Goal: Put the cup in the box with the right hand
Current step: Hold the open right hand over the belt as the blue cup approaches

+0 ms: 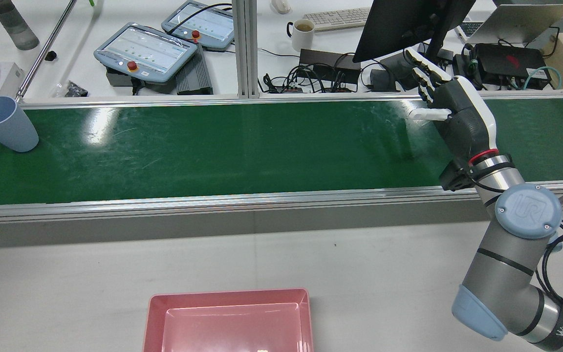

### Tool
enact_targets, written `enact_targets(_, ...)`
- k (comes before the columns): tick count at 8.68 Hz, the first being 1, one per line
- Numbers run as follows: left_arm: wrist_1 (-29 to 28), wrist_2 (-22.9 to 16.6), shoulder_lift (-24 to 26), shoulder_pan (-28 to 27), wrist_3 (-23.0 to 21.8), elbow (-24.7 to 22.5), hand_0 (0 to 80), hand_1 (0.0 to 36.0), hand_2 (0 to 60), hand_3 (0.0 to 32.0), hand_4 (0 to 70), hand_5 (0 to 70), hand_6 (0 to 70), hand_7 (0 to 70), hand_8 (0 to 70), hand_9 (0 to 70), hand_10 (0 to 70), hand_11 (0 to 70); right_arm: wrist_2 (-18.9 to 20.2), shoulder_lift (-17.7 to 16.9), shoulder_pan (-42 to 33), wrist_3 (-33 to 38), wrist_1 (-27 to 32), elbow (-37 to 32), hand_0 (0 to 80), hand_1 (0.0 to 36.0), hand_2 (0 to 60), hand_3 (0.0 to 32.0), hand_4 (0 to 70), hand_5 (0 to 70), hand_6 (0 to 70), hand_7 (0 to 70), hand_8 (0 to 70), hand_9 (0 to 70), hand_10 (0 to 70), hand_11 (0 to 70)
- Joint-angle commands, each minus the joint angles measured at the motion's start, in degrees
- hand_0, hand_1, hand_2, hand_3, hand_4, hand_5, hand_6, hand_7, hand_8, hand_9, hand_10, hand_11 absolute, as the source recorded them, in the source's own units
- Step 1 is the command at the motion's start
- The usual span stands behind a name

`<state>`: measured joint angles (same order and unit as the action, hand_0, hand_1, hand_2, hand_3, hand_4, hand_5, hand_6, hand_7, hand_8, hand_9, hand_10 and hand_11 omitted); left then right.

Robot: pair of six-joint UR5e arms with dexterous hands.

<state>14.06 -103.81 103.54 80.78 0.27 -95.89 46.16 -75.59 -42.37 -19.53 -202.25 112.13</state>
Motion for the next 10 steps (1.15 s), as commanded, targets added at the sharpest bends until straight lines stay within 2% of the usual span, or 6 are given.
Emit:
enact_targets(1,0.0,0.0,0.0,0.1,0.0,0.0,0.0,0.0,0.0,0.0,0.0,0.0,0.0,0.0,0.0,0.0,0.0,0.0,-0.1,-0.3,0.1,0.0,0.1,-0.4,44.9,0.0,0.0,0.0,20.7,1.5,6.9,34.0,6.0,14.5,0.0,0.0)
enact_targets(3,0.0,0.0,0.0,0.1,0.0,0.0,0.0,0.0,0.0,0.0,0.0,0.0,0.0,0.0,0.0,0.0,0.0,0.0,-0.1,-0.4,0.2,0.2,0.1,-0.3,43.8,0.0,0.0,0.0,20.6,1.4,6.6,30.8,5.4,13.1,0.0,0.0)
enact_targets(5,0.0,0.0,0.0,0.0,0.0,0.0,0.0,0.0,0.0,0.0,0.0,0.0,0.0,0.0,0.0,0.0,0.0,0.0,-0.3,0.2,0.4,-0.1,0.3,-2.4,43.8,0.0,0.0,0.0,20.6,1.5,7.1,33.3,5.8,14.0,0.0,0.0)
enact_targets(9,0.0,0.0,0.0,0.0,0.0,0.0,0.0,0.0,0.0,0.0,0.0,0.0,0.0,0.0,0.0,0.0,0.0,0.0,-1.9,3.3,0.6,-0.4,-0.6,-3.2,44.1,0.0,0.0,0.0,27.6,1.1,9.3,45.3,6.2,16.9,0.0,0.0)
enact_targets(10,0.1,-0.1,0.0,0.0,0.0,0.0,0.0,0.0,0.0,0.0,0.0,0.0,0.0,0.0,0.0,0.0,0.0,0.0,-1.8,3.4,0.5,-0.3,-2.2,-3.0,27.5,10.5,29.5,0.0,13.5,1.0,9.5,47.0,5.8,17.0,0.0,0.0)
